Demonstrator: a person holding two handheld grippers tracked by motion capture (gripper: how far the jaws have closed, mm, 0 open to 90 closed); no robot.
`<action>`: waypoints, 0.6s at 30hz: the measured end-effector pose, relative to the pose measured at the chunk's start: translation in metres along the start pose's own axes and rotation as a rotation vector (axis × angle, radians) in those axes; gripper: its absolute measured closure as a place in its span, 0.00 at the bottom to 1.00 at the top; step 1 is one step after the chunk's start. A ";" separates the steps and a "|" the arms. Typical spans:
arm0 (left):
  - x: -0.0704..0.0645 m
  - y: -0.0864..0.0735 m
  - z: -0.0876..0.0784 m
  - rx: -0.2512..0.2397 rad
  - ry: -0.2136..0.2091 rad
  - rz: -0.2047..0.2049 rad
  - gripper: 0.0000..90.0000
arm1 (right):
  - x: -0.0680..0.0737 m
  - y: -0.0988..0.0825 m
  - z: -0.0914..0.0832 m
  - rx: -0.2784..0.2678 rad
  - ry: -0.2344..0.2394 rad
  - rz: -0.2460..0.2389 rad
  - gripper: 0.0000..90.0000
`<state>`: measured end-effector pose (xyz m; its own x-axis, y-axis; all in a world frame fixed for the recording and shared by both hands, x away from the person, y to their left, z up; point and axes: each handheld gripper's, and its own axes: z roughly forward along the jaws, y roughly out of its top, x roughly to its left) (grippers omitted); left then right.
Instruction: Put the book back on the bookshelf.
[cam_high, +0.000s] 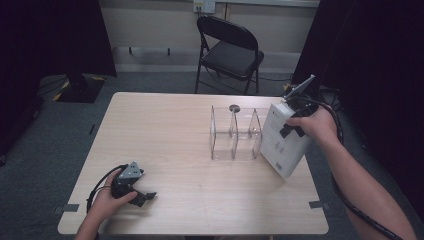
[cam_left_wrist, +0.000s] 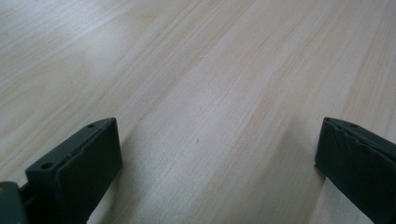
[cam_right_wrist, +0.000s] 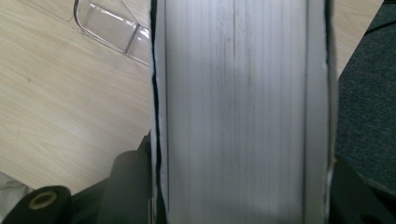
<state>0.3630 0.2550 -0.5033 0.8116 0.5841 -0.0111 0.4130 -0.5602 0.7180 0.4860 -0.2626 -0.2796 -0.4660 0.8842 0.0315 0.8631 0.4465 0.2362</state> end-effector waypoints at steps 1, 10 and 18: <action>0.000 0.000 0.000 0.000 0.000 0.000 0.00 | -0.001 0.000 0.000 0.001 0.005 0.005 0.58; 0.000 0.000 0.000 -0.001 0.000 0.001 0.00 | -0.004 0.004 0.002 0.008 -0.013 0.013 0.58; 0.000 0.000 0.000 0.000 0.000 0.001 0.00 | -0.003 0.009 -0.001 -0.014 -0.009 0.029 0.58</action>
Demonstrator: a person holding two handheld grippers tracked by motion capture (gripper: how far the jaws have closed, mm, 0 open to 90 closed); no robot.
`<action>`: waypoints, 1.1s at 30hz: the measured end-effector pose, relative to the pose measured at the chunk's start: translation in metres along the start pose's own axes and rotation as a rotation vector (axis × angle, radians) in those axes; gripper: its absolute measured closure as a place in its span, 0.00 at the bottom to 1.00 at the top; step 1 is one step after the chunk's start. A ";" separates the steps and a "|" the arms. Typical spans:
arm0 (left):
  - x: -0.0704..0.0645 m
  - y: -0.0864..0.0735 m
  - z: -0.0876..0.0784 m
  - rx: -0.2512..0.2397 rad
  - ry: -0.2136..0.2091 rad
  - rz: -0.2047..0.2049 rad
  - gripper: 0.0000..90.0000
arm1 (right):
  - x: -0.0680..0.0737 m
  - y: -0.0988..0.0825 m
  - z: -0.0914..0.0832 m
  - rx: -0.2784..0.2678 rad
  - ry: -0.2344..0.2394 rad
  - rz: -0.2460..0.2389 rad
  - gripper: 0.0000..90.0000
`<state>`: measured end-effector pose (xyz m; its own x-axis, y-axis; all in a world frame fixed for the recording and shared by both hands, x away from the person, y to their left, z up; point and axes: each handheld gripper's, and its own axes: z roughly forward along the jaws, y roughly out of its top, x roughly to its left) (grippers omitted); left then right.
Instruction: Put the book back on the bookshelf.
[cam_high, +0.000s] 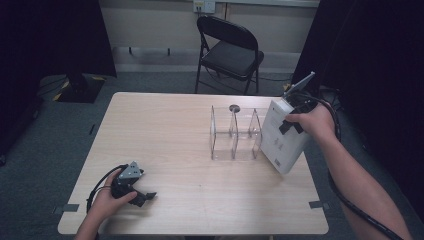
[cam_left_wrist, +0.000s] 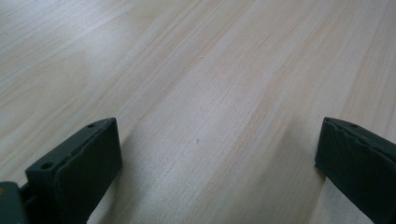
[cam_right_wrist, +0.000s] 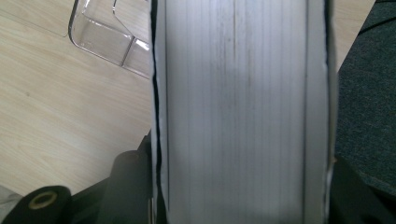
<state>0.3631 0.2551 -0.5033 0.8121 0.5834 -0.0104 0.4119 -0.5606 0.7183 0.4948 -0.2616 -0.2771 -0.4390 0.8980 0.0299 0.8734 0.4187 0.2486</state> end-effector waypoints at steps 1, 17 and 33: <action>0.000 0.000 0.000 0.000 0.000 0.000 0.00 | 0.000 0.001 0.000 0.000 -0.005 -0.007 0.58; 0.000 0.000 0.000 0.000 0.000 0.000 0.00 | -0.001 0.010 0.003 -0.004 -0.002 0.008 0.58; 0.000 0.000 0.000 0.000 0.001 0.001 0.00 | 0.000 0.019 0.007 0.000 -0.007 0.024 0.58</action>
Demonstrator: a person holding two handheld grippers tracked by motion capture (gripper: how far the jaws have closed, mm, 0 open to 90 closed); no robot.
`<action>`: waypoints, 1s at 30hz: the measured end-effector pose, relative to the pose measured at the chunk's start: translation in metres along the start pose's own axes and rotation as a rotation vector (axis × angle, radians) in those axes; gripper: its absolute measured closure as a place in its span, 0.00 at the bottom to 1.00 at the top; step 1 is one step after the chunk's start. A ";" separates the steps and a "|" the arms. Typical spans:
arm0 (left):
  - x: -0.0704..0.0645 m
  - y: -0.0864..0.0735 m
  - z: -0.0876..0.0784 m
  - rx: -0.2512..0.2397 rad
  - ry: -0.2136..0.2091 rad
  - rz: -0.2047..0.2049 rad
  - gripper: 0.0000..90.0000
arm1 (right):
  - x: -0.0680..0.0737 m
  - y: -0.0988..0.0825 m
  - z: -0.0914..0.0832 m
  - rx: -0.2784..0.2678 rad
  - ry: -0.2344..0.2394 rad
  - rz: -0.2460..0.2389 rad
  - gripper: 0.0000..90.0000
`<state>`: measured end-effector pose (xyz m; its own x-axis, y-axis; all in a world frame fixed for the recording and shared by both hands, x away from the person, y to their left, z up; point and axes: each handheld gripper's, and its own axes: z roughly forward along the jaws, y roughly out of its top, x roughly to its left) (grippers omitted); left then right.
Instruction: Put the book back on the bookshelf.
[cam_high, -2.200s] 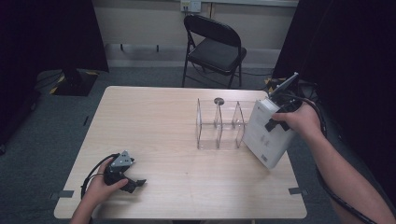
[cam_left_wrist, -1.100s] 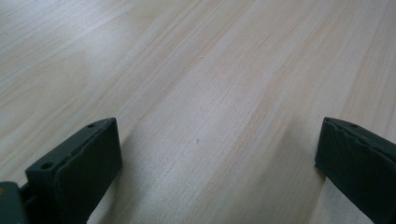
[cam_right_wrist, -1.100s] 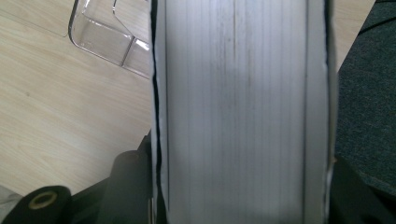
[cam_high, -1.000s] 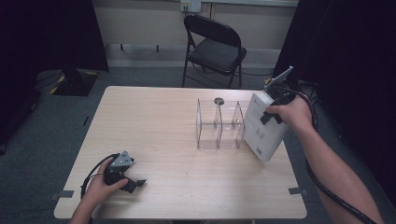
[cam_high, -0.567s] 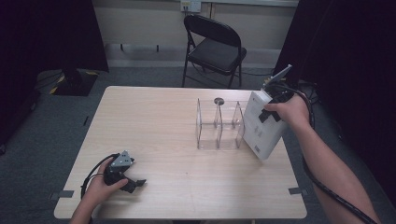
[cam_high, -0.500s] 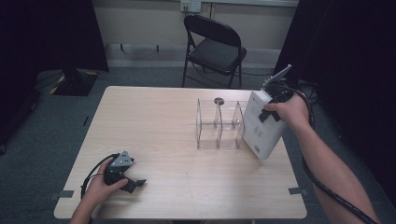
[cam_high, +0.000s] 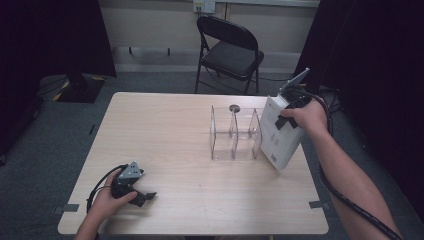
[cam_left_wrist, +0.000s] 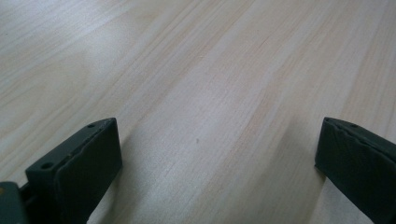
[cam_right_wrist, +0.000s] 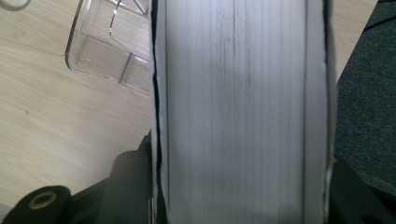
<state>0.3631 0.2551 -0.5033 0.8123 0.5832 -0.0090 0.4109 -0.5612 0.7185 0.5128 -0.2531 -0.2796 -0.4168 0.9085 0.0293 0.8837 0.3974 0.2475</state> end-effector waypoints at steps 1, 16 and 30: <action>0.000 0.000 0.000 0.000 -0.001 0.000 0.00 | -0.001 0.000 0.001 -0.008 0.003 0.007 0.58; 0.000 0.000 0.000 0.000 -0.001 -0.001 0.00 | -0.001 0.005 0.005 -0.012 -0.001 0.023 0.58; 0.000 0.000 0.000 0.000 -0.001 -0.001 0.00 | -0.002 0.010 0.012 -0.012 -0.010 0.039 0.58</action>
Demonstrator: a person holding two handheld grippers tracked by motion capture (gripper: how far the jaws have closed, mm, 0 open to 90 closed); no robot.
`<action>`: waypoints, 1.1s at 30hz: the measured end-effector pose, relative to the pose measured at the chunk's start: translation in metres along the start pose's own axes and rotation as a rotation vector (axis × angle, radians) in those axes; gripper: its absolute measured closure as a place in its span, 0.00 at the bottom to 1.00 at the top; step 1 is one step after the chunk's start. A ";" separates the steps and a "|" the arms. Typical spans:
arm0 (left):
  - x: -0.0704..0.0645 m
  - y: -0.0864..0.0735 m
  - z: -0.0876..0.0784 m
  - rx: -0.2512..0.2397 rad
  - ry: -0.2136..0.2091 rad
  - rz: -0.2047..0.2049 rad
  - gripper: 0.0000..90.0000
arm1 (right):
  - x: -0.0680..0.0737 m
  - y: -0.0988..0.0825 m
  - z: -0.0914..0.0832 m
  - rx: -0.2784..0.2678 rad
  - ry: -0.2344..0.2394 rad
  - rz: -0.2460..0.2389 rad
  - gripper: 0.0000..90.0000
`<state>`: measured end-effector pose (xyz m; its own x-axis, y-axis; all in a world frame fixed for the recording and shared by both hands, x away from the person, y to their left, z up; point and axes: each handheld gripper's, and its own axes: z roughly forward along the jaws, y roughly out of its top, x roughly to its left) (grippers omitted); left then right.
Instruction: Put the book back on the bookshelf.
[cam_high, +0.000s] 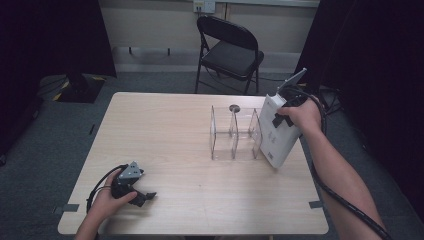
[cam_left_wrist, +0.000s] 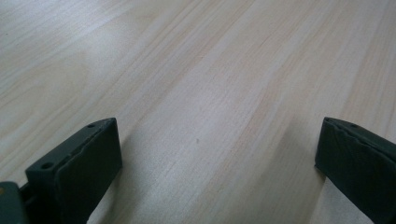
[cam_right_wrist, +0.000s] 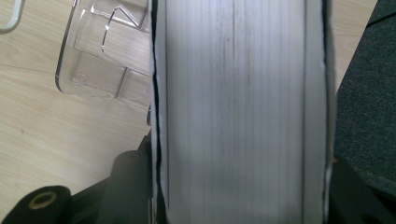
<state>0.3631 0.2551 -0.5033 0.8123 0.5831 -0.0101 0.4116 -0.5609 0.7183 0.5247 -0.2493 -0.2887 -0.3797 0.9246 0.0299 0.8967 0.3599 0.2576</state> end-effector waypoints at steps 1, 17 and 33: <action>0.000 0.000 0.000 0.000 0.000 0.001 0.00 | 0.000 0.000 0.000 0.000 0.002 0.002 0.58; 0.000 0.000 0.000 0.000 0.000 0.000 0.00 | 0.003 0.006 0.006 -0.005 -0.014 0.021 0.58; 0.000 0.000 0.000 0.000 -0.001 0.002 0.00 | 0.001 0.010 0.011 -0.007 -0.020 0.038 0.58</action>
<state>0.3631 0.2552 -0.5033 0.8133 0.5817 -0.0097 0.4103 -0.5618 0.7184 0.5361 -0.2433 -0.2962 -0.3406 0.9400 0.0201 0.9089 0.3237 0.2630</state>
